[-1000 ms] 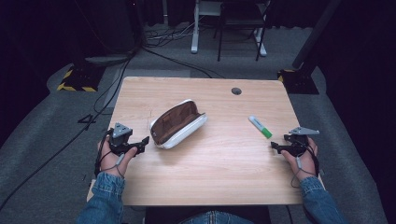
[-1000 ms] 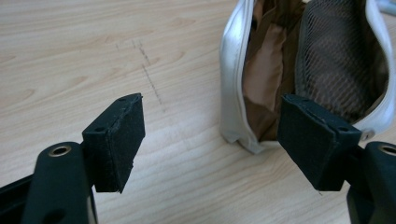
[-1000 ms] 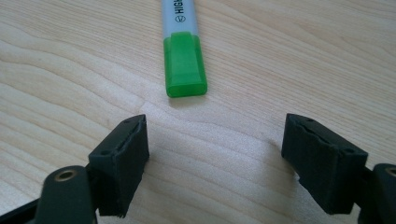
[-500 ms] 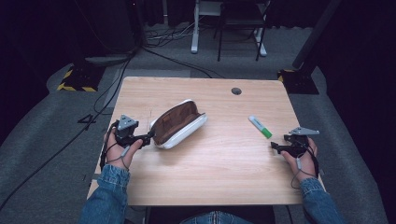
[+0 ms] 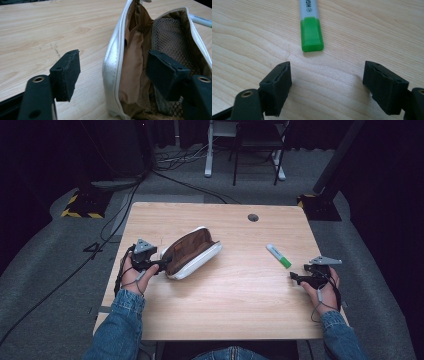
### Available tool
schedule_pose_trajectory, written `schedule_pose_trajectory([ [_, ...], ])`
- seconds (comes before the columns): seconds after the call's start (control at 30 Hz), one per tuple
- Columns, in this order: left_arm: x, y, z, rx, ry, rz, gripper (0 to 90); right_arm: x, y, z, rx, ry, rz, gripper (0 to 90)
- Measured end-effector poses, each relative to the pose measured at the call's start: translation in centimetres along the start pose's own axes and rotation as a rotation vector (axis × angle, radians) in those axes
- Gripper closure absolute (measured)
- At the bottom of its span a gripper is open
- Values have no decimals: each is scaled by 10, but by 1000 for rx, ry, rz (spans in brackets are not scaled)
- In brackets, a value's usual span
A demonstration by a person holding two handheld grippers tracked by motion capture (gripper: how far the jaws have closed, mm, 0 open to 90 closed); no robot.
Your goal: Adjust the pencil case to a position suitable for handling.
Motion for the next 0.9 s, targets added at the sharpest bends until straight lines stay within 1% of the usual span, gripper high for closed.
schedule_pose_trajectory([
  [0.1, 0, -5, -1, 4, -15, 8, 300, 0, 0, 0, 0, 0, 0, 232],
  [0.2, -2, -10, -4, 24, -24, 1, 317, 0, 0, 0, 0, 0, 0, 232],
  [0.27, -2, -14, -6, 33, -43, 3, 337, 0, 0, 0, 0, 0, 0, 232],
  [0.3, -2, -16, -7, 41, -44, 4, 349, 0, 0, 0, 0, 0, 0, 232],
  [0.4, -2, -22, -7, 46, -43, 10, 364, 0, 0, 0, 0, 0, 0, 232],
  [0.43, -1, -23, -7, 48, -41, 13, 385, 0, 0, 0, 0, 1, 0, 232],
  [0.6, -1, -31, -7, 58, -38, 16, 406, 0, 0, 0, 0, 0, 0, 232],
  [0.73, 0, -36, -6, 65, -20, 18, 450, 0, 0, 0, 0, 0, 0, 232],
  [0.83, 4, -42, -4, 62, -40, 29, 467, 0, 0, 0, 0, 0, 0, 232],
  [0.87, 6, -44, -2, 62, -45, 35, 468, 0, 0, 0, 0, 0, 0, 232],
  [0.9, 6, -45, -2, 67, -45, 33, 486, 0, 0, 0, 0, 0, 0, 232],
])
Point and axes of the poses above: each handheld gripper's, and its own axes: y roughly backward along the jaws, x roughly out of its underside, z roughly to its left, the point moved 9 cm from there along -y, roughly forward along the jaws, and after that the axes turned 8 degrees about -x, right-handed, at the moved point
